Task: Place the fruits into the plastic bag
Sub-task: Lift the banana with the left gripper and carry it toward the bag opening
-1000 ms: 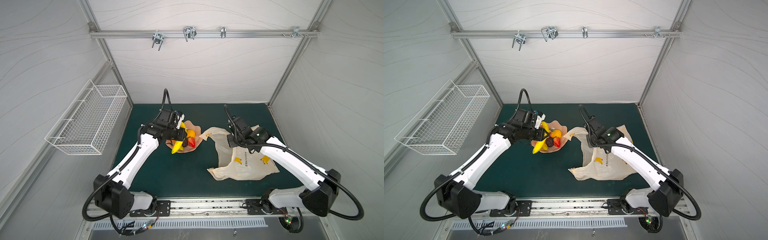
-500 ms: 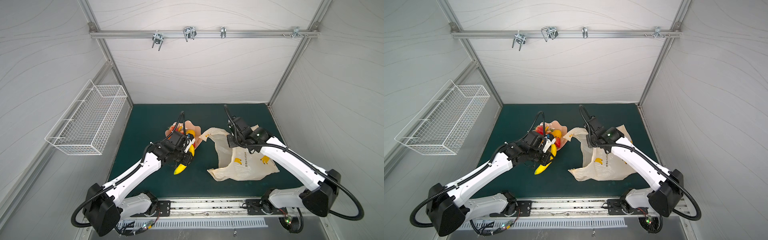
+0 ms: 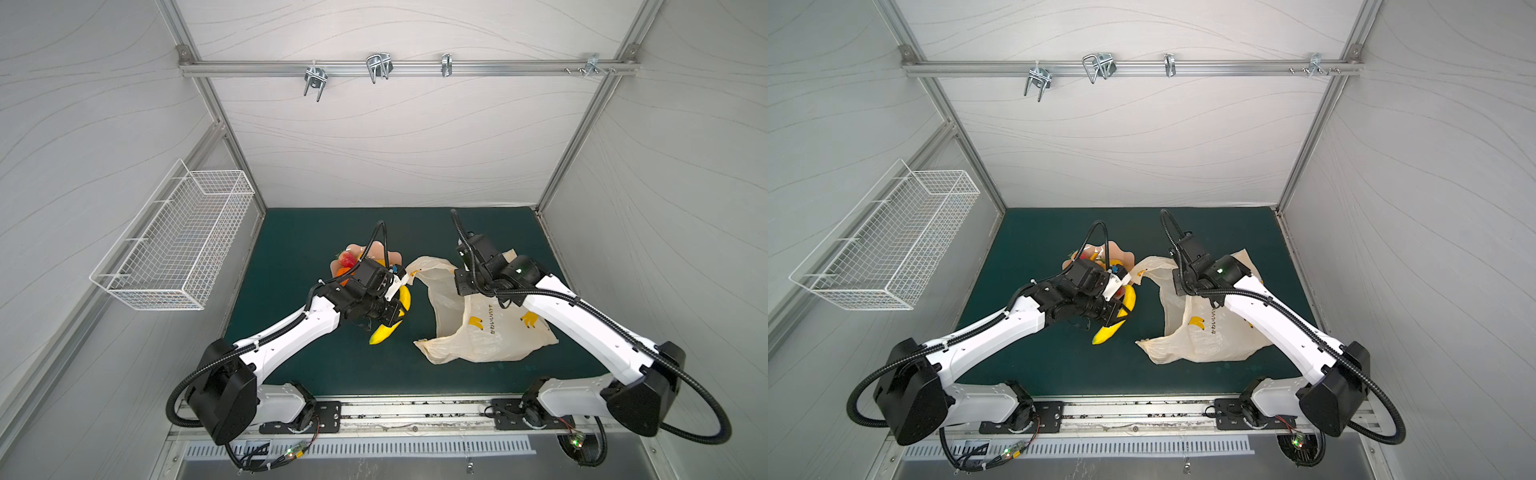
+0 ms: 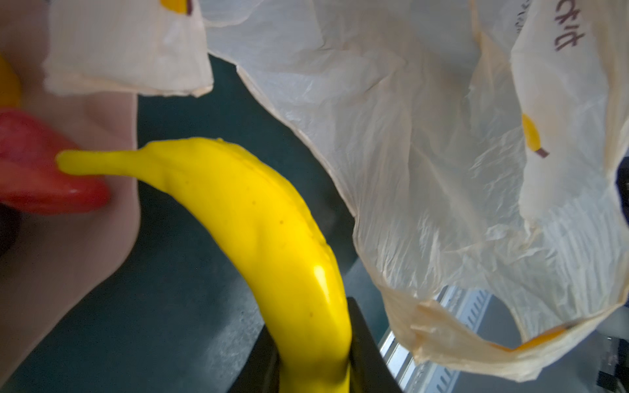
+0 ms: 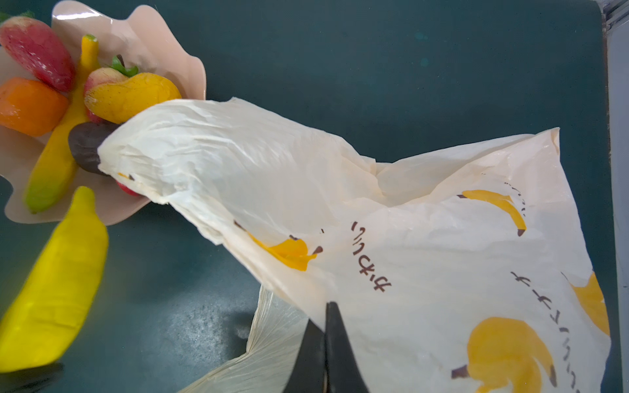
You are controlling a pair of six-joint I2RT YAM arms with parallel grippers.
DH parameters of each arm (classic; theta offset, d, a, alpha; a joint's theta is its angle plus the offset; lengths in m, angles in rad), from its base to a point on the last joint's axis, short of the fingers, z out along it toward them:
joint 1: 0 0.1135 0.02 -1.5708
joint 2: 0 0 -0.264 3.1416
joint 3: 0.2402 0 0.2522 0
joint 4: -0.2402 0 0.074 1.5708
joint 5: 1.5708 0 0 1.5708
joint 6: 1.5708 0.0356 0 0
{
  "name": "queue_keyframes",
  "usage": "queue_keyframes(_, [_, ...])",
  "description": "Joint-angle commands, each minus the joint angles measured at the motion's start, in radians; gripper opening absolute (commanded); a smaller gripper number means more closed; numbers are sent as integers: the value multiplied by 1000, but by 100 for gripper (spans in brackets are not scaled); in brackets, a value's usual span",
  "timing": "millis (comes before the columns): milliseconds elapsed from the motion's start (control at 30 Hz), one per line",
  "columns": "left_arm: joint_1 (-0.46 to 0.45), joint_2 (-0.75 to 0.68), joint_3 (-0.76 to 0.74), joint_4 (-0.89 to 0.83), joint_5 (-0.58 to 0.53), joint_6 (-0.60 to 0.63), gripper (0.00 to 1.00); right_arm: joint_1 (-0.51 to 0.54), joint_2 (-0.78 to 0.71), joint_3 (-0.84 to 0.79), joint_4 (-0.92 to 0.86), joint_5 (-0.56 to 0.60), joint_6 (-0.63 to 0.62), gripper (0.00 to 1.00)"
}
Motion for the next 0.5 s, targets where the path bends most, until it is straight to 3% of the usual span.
queue_keyframes(0, [-5,53,52,169,133,-69,18,7,-35,-11,5,-17,41,0])
queue_keyframes(167, [-11,142,83,259,171,-136,18,-3,-51,-19,20,-49,91,0])
queue_keyframes(467, [-29,288,123,476,228,-309,15,-101,-122,-109,131,-226,262,0])
